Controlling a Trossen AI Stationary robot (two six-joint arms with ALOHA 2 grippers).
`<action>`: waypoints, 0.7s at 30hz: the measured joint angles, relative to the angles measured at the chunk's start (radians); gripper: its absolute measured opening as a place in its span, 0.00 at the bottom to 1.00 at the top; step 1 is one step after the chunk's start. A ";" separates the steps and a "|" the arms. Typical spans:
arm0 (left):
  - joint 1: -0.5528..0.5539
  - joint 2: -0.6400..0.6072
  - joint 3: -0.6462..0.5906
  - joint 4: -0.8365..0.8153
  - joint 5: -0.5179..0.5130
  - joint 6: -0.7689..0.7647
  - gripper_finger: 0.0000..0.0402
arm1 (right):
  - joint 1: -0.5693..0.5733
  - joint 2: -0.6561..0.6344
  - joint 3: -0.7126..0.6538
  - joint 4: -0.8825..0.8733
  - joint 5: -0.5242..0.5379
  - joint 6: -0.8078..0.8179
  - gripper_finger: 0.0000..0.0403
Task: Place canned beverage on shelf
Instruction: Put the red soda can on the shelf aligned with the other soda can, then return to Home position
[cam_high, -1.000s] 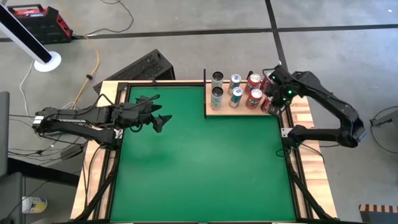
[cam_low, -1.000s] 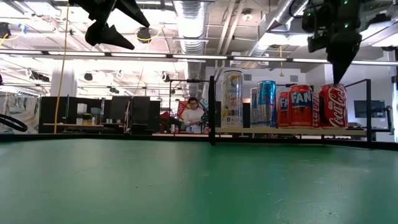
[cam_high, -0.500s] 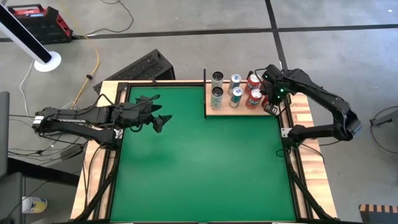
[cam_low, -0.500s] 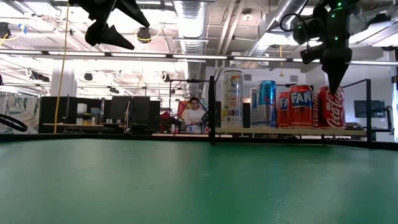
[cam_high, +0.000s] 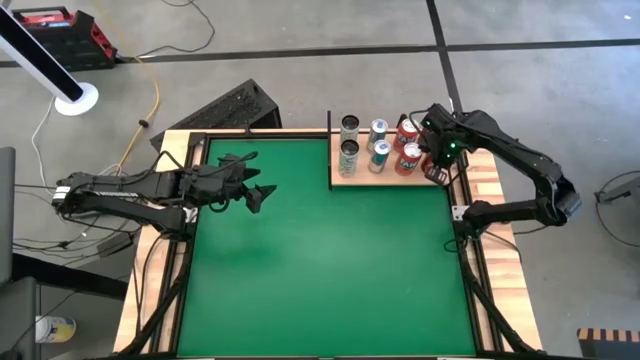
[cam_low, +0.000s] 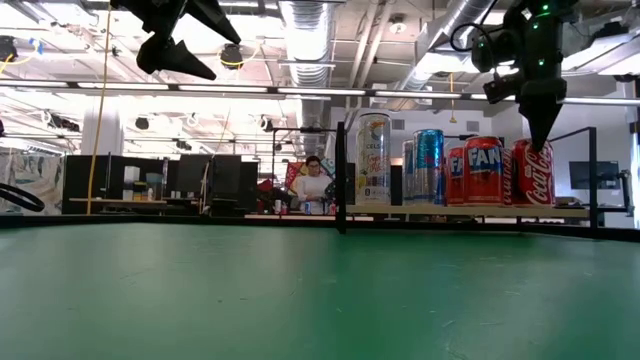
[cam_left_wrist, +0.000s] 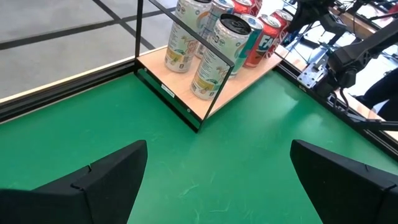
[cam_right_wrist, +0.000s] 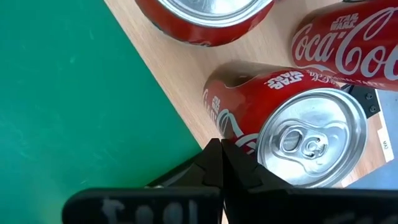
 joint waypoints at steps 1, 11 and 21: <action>0.000 0.000 0.000 0.000 0.000 0.000 0.95 | 0.000 0.000 0.000 -0.003 0.000 0.003 0.04; 0.022 -0.003 0.011 -0.007 0.036 0.052 0.95 | 0.092 -0.049 0.055 -0.073 -0.022 0.100 0.04; 0.148 -0.004 0.085 0.004 0.186 0.196 0.95 | 0.423 -0.217 0.056 0.212 -0.283 0.429 0.05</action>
